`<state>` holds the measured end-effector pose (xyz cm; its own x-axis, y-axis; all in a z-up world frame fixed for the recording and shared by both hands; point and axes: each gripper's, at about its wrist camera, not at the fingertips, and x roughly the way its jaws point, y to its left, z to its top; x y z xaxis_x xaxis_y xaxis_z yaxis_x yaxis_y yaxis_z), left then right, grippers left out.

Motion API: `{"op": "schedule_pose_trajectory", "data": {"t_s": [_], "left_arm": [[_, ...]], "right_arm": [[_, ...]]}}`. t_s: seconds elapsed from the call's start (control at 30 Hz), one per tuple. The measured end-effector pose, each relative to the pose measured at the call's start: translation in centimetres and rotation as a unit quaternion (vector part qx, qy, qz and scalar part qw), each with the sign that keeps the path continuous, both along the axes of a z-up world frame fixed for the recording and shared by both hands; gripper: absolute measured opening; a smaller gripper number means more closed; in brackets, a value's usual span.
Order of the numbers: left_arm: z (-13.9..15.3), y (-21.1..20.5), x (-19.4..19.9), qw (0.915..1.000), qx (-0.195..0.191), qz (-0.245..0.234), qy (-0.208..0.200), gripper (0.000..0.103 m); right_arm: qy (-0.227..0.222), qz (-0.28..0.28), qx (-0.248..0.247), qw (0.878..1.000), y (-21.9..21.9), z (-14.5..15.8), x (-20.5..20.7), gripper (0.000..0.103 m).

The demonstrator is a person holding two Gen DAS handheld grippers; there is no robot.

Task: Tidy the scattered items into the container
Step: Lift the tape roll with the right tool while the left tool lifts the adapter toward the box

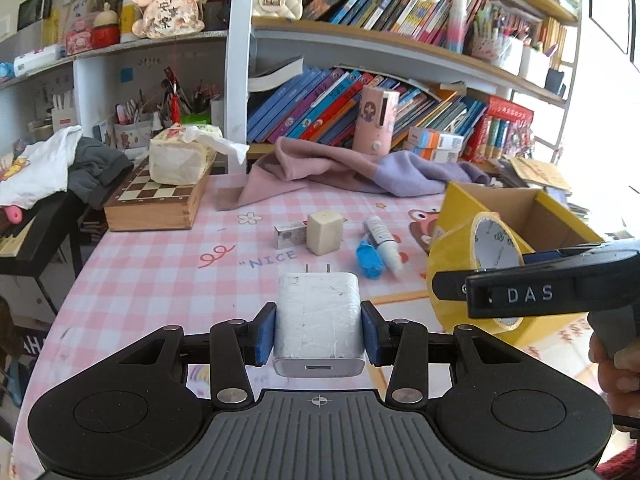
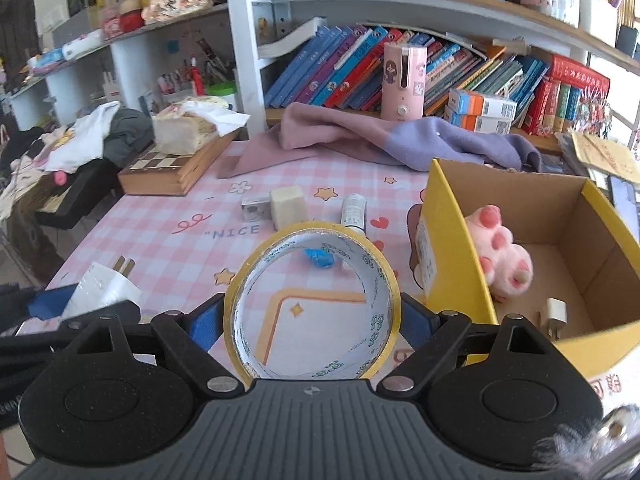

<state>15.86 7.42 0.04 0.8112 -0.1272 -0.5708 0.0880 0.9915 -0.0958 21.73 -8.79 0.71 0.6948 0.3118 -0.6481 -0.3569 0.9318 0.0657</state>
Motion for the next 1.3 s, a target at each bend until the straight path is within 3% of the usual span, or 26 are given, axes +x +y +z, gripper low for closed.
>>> {"op": "schedule_pose_trajectory", "data": {"t_s": [0.47,0.93,1.3], "left_arm": [[2.1,-1.6,-8.6,0.9998,-0.008,-0.001,-0.017,0.042],[3.4,-1.7,-14.9,0.9993,-0.016,0.011,-0.033,0.042],[3.4,-2.3,-16.9,0.9986,-0.034,-0.009,-0.038,0.042]], "right_arm": [[0.002,0.043,0.018,0.999,-1.7,1.3,-9.5,0.087],[-0.002,0.021,0.040,0.999,-5.1,2.1,-15.3,0.087],[-0.010,-0.005,0.032,0.999,-6.6,2.7,-19.1,0.087]]}}
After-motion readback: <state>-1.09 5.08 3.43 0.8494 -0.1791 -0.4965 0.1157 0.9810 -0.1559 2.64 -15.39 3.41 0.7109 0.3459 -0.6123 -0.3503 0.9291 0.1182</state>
